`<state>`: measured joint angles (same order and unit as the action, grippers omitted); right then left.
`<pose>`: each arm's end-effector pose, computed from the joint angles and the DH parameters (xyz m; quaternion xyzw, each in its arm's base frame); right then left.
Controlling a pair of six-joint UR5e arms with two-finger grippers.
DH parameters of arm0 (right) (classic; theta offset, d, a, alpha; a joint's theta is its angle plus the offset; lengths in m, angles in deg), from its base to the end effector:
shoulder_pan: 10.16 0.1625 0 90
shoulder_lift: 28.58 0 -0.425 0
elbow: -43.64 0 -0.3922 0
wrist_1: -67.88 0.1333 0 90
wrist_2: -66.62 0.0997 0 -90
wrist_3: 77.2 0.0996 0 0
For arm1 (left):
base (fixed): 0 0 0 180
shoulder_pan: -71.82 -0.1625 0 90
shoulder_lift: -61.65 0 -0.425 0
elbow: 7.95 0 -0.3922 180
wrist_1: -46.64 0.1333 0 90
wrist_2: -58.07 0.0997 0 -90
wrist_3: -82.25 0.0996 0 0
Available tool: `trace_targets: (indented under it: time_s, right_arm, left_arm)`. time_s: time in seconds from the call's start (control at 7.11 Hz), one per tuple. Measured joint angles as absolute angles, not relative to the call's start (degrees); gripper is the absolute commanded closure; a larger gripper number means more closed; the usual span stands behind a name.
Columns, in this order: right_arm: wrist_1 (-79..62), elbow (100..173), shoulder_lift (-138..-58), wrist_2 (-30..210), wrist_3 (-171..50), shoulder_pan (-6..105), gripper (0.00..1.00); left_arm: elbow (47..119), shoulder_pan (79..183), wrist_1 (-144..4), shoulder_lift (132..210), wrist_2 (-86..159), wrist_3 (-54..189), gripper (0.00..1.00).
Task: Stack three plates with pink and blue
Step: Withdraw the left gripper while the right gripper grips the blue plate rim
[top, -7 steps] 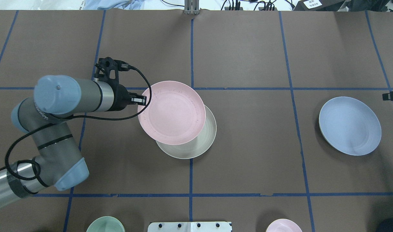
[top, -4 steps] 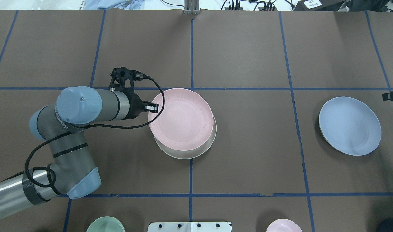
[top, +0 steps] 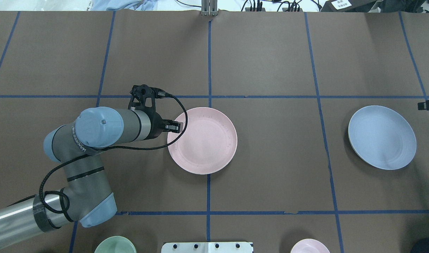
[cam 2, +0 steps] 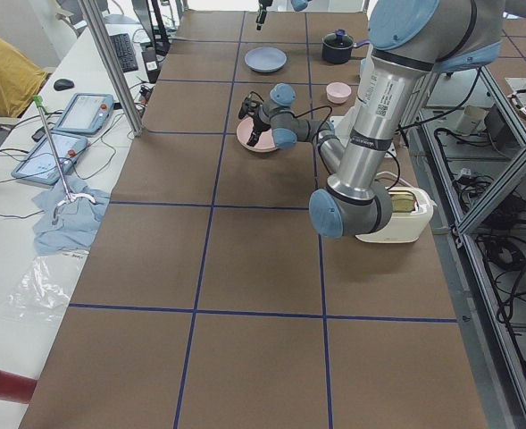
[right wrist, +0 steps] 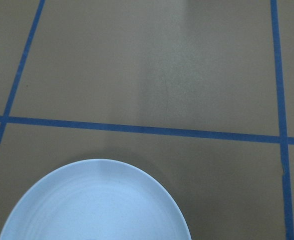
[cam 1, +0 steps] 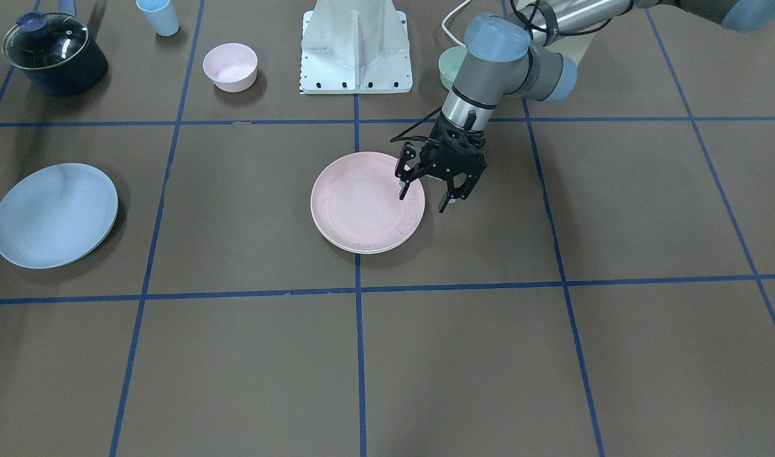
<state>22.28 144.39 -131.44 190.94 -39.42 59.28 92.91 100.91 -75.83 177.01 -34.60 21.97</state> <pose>-0.0775 -0.4264 0.5850 0.1668 -0.4083 0.0282 0.8970 0.4857 -0.4174 0.2581 0.2602 0.5008 0.0177 0.8253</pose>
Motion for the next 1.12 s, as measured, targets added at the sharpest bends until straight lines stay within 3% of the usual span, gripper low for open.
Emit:
trace_targets:
  time_s: [0.56,0.84,1.12]
  right_arm:
    - [34.4,134.5,-131.8,188.1,-37.6,55.4,0.14]
    - [35.2,134.0,-132.0,182.9,-33.2,48.4,0.4]
    - [36.8,133.7,-132.9,181.4,-31.6,45.5,0.82]
  left_arm:
    - [97.2,103.8,-75.5,172.2,-37.2,28.6,0.0]
    - [97.5,103.9,-75.5,172.0,-37.1,28.4,0.0]
    - [97.6,103.9,-75.5,172.0,-37.0,28.2,0.0]
